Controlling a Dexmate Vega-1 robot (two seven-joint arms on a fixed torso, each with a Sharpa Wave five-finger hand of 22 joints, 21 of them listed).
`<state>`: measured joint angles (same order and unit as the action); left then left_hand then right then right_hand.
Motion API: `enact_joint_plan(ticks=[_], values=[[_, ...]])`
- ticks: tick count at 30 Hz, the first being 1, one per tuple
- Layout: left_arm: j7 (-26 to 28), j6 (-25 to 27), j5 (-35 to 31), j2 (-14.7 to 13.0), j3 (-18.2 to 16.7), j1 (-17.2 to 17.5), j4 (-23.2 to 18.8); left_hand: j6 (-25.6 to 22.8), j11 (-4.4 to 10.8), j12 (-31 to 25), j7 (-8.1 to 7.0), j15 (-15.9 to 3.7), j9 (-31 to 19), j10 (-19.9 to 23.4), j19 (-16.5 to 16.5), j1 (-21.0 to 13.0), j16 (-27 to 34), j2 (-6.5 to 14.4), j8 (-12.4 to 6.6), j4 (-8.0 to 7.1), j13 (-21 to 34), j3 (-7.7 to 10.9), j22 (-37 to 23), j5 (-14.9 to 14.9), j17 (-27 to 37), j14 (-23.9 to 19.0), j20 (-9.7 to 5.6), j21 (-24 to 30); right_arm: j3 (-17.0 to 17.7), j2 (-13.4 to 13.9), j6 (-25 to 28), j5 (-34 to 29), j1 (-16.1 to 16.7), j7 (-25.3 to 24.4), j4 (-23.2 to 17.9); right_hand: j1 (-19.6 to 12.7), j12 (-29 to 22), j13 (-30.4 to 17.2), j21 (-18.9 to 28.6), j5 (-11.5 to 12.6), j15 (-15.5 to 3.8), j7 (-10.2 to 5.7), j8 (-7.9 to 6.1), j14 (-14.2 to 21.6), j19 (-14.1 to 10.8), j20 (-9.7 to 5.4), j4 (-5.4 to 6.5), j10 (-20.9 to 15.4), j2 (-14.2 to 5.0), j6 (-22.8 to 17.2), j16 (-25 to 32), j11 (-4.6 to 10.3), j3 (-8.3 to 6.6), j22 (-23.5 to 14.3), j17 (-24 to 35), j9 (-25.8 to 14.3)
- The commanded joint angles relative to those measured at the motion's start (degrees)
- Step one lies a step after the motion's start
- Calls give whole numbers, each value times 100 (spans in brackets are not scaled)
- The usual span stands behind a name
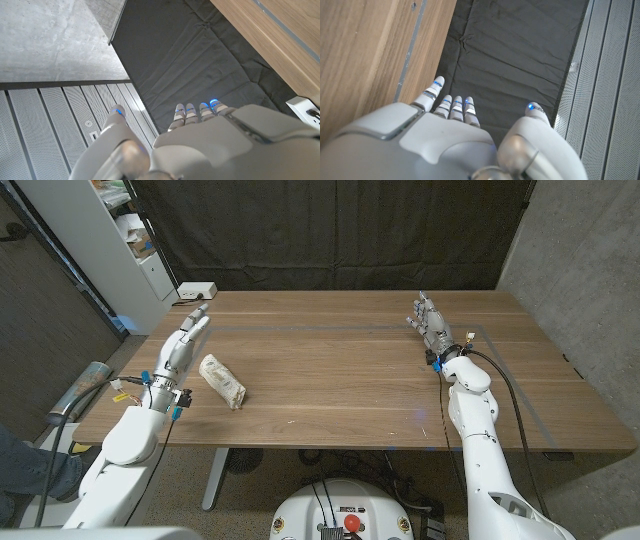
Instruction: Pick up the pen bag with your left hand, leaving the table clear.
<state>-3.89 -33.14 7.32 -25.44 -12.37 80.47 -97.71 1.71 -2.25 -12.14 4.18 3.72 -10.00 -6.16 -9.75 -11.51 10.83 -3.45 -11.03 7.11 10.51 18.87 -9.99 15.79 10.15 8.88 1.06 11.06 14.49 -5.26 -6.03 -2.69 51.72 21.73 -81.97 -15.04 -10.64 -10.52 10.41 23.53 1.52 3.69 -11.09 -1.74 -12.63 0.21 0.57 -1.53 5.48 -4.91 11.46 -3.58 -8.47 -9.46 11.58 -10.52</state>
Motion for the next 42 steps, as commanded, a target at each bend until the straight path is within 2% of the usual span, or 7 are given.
enact_joint_plan(ticks=[1,15,23,28,33,42], values=[[235,-93,-450,156,-176,187,-157,-19,32,-32,1,3,-19,40,-235,-65,32,19,-26,17,29,-11,-33,12,15,-47,28,44,-13,1,35,-1,108,15,-128,-32,-50,-14,47,25,42,-26,-13,18,-28,34,-11,-35,-50,-29,32,-42,21,-28,11,-23],[399,51,-987,159,-320,225,-292,-23,58,-26,-27,-22,-19,52,-239,-119,23,33,-15,34,31,-8,-33,21,15,-57,35,38,-48,9,87,-18,161,-9,-197,-32,-46,-14,45,32,42,-25,-10,19,-22,39,-12,-27,-54,-21,31,-38,30,-28,12,-23],[444,53,-1436,-17,-293,56,-178,-6,63,-22,-36,-24,-18,53,-242,-159,18,38,-7,51,32,-1,-32,31,15,-58,41,35,-71,-9,118,-74,227,-99,-310,-33,-46,-14,45,36,43,-27,-7,22,-22,41,-13,-29,-57,-16,32,-30,36,-28,12,-23],[388,-26,-1408,-128,-280,-50,-87,1,71,-22,-45,-24,-18,57,-242,-185,19,40,-4,62,32,3,-31,37,15,-64,45,34,-81,-21,144,-116,276,-183,-392,-33,-43,-14,45,38,43,-22,-8,22,-22,40,-13,-21,-58,-19,31,-30,40,-28,12,-23],[338,-28,-1486,-254,-308,-75,-84,-8,76,-26,-48,-33,-19,73,-233,-213,22,42,-8,74,33,8,-31,44,15,-78,45,37,-92,-37,130,-146,321,-269,-447,-34,-44,-14,45,41,42,-26,-9,20,-21,41,-14,-25,-59,-21,30,-37,44,-28,12,-23],[399,-156,-1698,-324,-529,37,-139,-30,92,-33,-48,-34,-19,101,-210,-267,25,44,-16,96,35,16,-30,57,15,-102,60,43,-148,-41,165,-266,292,-446,-508,-35,-43,-15,44,46,46,-26,-11,28,-19,34,-15,-24,-60,-25,32,-42,52,-28,12,-23]])
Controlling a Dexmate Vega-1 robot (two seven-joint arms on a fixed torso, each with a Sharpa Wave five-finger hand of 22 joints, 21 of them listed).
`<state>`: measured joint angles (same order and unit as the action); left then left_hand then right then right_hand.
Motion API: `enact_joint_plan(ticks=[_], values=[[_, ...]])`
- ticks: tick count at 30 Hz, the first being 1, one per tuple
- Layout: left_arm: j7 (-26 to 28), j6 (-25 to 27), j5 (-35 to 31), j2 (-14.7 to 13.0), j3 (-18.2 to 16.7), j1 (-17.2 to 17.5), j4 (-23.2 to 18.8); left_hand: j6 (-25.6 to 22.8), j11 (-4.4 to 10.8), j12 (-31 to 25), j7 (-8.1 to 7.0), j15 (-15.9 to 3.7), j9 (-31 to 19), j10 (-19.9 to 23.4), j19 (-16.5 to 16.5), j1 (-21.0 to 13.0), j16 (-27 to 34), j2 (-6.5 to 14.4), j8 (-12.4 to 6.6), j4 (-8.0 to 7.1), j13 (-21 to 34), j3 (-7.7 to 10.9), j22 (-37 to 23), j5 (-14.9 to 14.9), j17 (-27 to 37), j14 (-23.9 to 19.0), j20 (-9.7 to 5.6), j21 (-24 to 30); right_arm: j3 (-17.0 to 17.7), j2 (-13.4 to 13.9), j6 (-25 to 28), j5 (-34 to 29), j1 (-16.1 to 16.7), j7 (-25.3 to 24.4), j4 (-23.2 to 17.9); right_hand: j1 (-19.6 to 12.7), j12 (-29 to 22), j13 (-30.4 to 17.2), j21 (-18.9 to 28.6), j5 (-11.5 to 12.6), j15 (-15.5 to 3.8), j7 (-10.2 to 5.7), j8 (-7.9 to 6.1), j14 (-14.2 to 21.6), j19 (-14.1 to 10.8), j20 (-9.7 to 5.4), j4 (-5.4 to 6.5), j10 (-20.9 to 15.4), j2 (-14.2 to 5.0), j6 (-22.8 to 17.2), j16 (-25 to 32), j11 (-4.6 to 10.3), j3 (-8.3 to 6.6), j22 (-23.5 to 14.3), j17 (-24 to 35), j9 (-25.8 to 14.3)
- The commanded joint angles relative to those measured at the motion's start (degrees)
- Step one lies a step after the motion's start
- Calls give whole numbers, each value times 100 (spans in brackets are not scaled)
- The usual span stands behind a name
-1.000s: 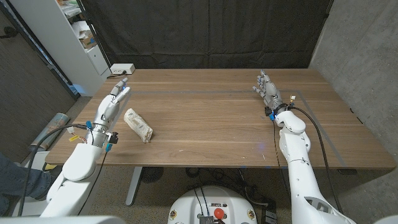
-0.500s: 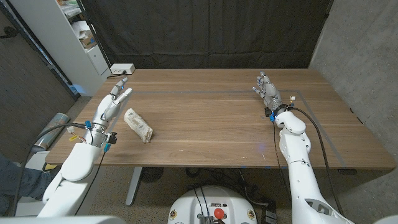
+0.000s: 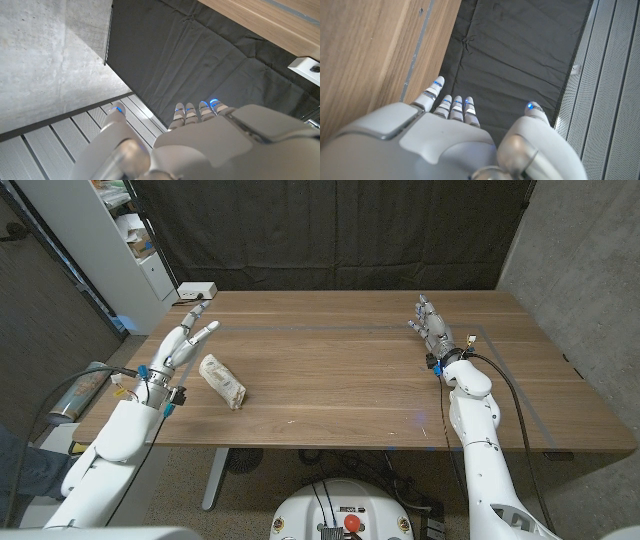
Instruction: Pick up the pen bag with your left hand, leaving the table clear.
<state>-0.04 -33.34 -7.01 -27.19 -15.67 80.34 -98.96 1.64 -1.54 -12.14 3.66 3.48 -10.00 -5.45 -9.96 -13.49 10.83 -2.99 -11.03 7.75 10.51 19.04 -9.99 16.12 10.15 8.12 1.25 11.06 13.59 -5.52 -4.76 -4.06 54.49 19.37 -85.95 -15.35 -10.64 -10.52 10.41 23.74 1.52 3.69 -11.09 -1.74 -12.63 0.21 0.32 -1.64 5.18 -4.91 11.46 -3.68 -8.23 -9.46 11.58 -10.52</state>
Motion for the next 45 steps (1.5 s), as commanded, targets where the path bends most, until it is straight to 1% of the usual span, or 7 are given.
enact_joint_plan(ticks=[1,8,15,19,27,32,45], values=[[-8,-107,-282,-165,-226,78,-45,-28,19,-33,3,-8,-19,31,-189,-75,25,-2,-18,34,35,-1,-30,26,15,-28,42,43,-67,-12,45,-141,10,-220,-118,-4,-45,-15,44,25,45,-25,-9,29,-19,37,9,-18,-30,-22,32,-30,29,-28,13,-23],[76,-29,-758,-186,-409,211,-258,-40,27,-36,-1,-18,-19,48,-174,-111,26,-1,-21,46,36,3,-31,35,15,-41,55,47,-122,6,89,-221,-58,-277,-100,-5,-46,-15,46,29,47,-29,-10,29,-23,37,8,-21,-32,-23,32,-22,35,-28,13,-23],[109,-104,-801,-146,-408,172,-134,-53,48,-35,-12,-27,-20,57,-169,-152,25,-3,-22,59,38,6,-31,47,15,-53,65,46,-162,25,127,-286,-123,-287,-51,-6,-48,-15,46,33,45,-28,-9,29,-23,34,7,-28,-33,-23,31,-31,41,-28,13,-23],[182,59,-1137,-161,-475,273,-214,-55,37,-35,-14,-28,-20,64,-169,-167,24,-4,-22,63,38,7,-31,52,16,-57,66,46,-177,26,144,-313,-144,-284,-42,-8,-47,-15,47,35,45,-32,-8,34,-26,39,6,-28,-34,-21,32,-32,45,-28,13,-23],[256,85,-1116,-84,-523,372,-242,-49,49,-28,-12,-23,-20,53,-180,-190,18,-6,-16,68,39,6,-32,59,16,-51,80,40,-137,11,90,-294,-205,-312,39,-10,-49,-15,48,39,42,-35,-8,40,-29,39,4,-33,-35,-21,34,-30,51,-28,13,-23],[127,258,-1194,-179,-493,424,-335,-33,43,-20,-24,-15,-20,40,-195,-206,8,-7,-7,70,40,5,-33,65,16,-32,80,34,-114,24,51,-274,-268,-293,117,-13,-50,-15,48,43,41,-31,-10,42,-31,38,2,-38,-36,-25,34,-32,55,-28,13,-23],[393,327,-1765,-94,-654,750,-690,-18,74,-12,-47,-27,-21,29,-195,-243,4,-6,2,73,41,5,-35,80,17,-29,74,34,-82,19,-46,-239,-337,-228,309,-17,-49,-15,47,50,45,-30,-12,40,-29,37,0,-39,-41,-30,31,-31,64,-28,14,-23]])
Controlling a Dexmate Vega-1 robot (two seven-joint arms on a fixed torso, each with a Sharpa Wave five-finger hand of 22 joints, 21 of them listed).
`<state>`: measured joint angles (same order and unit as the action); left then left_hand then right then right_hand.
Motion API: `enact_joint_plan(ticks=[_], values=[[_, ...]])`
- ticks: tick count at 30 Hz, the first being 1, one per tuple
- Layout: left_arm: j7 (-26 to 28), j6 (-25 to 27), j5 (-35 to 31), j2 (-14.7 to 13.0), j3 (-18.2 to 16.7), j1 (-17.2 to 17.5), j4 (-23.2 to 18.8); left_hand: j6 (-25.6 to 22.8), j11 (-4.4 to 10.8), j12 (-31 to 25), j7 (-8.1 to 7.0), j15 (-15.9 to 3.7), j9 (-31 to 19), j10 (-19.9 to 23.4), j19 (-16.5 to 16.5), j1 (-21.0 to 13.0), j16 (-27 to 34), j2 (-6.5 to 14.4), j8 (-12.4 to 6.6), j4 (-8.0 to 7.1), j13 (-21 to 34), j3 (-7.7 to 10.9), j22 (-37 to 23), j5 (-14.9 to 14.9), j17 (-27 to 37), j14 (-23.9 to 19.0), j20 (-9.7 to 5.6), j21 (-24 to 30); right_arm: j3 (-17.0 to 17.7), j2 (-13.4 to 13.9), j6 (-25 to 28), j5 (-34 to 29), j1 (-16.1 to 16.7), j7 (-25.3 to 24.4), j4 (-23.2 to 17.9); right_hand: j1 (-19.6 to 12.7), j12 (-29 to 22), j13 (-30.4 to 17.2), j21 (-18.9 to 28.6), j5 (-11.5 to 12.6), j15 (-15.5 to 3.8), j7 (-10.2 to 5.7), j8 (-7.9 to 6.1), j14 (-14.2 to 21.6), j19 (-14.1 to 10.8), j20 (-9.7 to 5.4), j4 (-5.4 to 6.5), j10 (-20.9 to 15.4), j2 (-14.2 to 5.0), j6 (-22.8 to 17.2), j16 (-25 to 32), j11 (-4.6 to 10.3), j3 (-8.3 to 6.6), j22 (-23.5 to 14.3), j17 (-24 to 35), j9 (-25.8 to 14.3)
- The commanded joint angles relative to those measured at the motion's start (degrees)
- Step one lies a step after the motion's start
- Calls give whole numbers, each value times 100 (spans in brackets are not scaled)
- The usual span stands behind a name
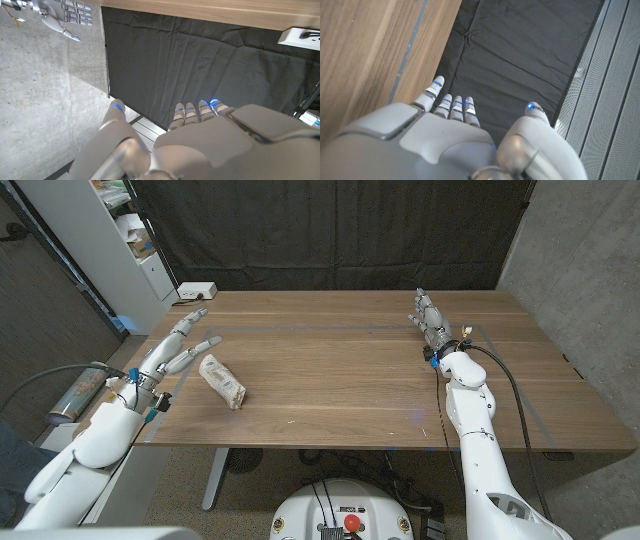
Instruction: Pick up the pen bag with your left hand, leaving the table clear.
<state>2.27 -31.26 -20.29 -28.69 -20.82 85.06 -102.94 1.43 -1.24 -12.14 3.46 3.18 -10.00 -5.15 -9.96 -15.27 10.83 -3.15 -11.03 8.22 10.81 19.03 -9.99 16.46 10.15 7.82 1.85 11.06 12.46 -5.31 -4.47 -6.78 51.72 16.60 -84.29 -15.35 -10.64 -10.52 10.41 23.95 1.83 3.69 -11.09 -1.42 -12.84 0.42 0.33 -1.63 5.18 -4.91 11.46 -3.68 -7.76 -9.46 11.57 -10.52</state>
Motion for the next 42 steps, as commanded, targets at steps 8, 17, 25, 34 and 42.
enact_joint_plan(ticks=[8,17,25,34,42], values=[[310,128,-791,108,-249,433,-422,24,51,-8,-36,-8,-21,-2,-191,-98,4,12,10,32,13,9,-36,60,17,-2,14,35,15,-9,-20,5,15,79,36,-18,-48,-16,47,33,17,-27,-11,11,-8,17,-1,-39,-44,-29,32,-32,22,-28,14,-23],[405,166,-1069,72,-280,475,-413,124,64,8,-72,-29,-23,-39,-179,-181,3,5,41,58,16,18,-35,90,18,-7,22,38,-30,-29,95,-33,121,81,-142,-20,-45,-16,47,38,15,-32,-9,11,-8,19,-2,-32,-48,-26,31,-27,29,-28,15,-23],[522,226,-1324,-15,-270,491,-368,582,20,73,-33,25,-34,-247,-202,-492,-24,-79,109,140,29,27,-32,185,23,83,73,23,-86,-53,189,-93,160,49,-211,-22,-47,-16,46,42,17,-33,-10,13,-7,21,-3,-39,-51,-27,32,-31,34,-28,15,-23],[664,474,-1830,-177,-263,575,-496,800,13,92,-20,65,-40,-357,-215,-658,-31,-137,114,163,36,23,-30,235,27,134,99,17,-113,-73,229,-131,181,18,-260,-26,-46,-16,47,48,15,-24,-7,11,-9,20,-5,-38,-54,-20,30,-28,41,-28,15,-24],[742,737,-2137,-248,-260,718,-710,1019,50,108,-39,66,-49,-491,-187,-856,-28,-187,108,182,48,28,-27,291,31,169,147,25,-127,-66,240,-134,190,29,-295,-30,-46,-16,47,52,12,-28,-9,11,-9,17,-7,-38,-56,-24,29,-30,47,-28,15,-24]])
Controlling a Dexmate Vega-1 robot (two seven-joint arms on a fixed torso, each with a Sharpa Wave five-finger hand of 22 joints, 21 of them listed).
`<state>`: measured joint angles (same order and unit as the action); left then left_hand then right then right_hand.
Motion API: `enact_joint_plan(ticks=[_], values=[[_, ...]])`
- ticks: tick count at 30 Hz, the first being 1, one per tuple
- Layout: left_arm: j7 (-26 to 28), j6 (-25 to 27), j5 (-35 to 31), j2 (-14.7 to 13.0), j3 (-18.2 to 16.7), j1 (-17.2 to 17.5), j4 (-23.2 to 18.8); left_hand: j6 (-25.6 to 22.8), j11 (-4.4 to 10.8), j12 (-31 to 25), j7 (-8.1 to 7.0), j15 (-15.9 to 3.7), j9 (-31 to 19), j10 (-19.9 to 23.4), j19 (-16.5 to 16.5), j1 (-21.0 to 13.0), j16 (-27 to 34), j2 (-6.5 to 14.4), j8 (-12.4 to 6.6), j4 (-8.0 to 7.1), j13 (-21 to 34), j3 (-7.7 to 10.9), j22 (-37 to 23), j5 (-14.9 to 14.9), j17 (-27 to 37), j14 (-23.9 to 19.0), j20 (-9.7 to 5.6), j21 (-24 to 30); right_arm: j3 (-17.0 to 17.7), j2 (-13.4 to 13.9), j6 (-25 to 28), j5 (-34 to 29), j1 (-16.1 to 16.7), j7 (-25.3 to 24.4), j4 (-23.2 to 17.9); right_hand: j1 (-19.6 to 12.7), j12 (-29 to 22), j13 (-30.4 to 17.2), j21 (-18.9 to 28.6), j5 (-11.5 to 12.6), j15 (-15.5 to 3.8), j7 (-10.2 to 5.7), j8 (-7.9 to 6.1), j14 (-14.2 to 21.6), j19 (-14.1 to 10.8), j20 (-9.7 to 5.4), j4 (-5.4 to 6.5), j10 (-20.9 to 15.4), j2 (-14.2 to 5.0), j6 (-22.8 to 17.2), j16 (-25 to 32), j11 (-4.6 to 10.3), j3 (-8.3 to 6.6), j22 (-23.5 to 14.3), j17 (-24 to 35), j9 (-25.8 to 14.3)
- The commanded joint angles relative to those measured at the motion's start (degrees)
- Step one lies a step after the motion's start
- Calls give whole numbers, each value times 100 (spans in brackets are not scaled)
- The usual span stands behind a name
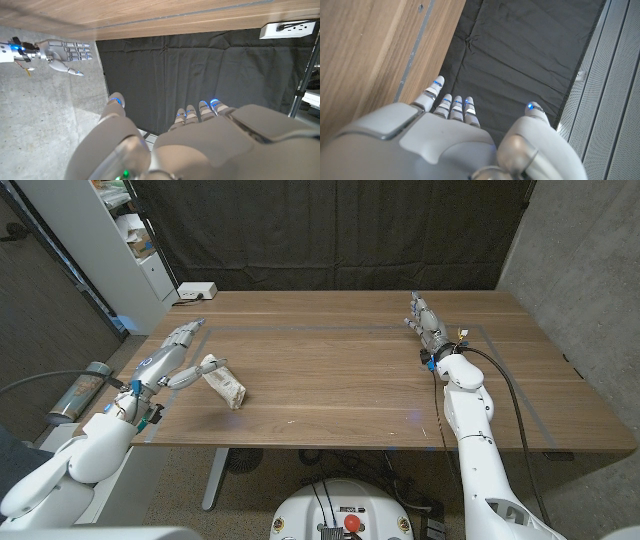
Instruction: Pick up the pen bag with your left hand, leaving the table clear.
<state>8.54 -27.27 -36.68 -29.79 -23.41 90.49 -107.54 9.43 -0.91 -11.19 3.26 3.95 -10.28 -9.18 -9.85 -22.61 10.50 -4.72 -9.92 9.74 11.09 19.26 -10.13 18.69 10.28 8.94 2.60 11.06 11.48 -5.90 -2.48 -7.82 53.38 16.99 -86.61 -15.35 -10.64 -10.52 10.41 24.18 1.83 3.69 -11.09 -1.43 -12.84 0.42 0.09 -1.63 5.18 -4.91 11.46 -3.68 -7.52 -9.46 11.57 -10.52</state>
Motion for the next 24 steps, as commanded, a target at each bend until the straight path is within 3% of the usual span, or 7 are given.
enact_joint_plan(ticks=[1,8,24], values=[[134,387,-588,-150,-10,203,-298,223,21,14,-19,-6,-21,-95,-189,-136,6,-34,-8,32,21,4,-13,72,19,58,74,28,-27,-6,35,-25,23,-7,-61,-30,-45,-16,47,29,12,-26,-8,10,-10,20,16,-37,-57,-21,28,-26,24,-28,15,-24],[22,675,-856,-202,-117,394,-615,244,68,-12,-48,-27,-27,-86,-93,-253,17,-80,-46,39,26,-4,-11,99,20,50,74,59,-34,2,51,-23,15,8,-65,-32,-45,-17,44,32,21,-30,-7,18,-1,22,15,-36,-58,-17,31,-29,29,-28,15,-24],[-211,1028,-1215,-334,-296,566,-847,270,188,-47,-142,-107,-37,-111,136,-686,34,-105,-112,45,37,34,3,186,19,6,60,95,-51,-3,83,-46,-2,-2,-81,-37,-47,-17,43,38,23,-32,-8,23,3,25,13,-42,-65,-18,32,-22,39,-28,16,-24]])
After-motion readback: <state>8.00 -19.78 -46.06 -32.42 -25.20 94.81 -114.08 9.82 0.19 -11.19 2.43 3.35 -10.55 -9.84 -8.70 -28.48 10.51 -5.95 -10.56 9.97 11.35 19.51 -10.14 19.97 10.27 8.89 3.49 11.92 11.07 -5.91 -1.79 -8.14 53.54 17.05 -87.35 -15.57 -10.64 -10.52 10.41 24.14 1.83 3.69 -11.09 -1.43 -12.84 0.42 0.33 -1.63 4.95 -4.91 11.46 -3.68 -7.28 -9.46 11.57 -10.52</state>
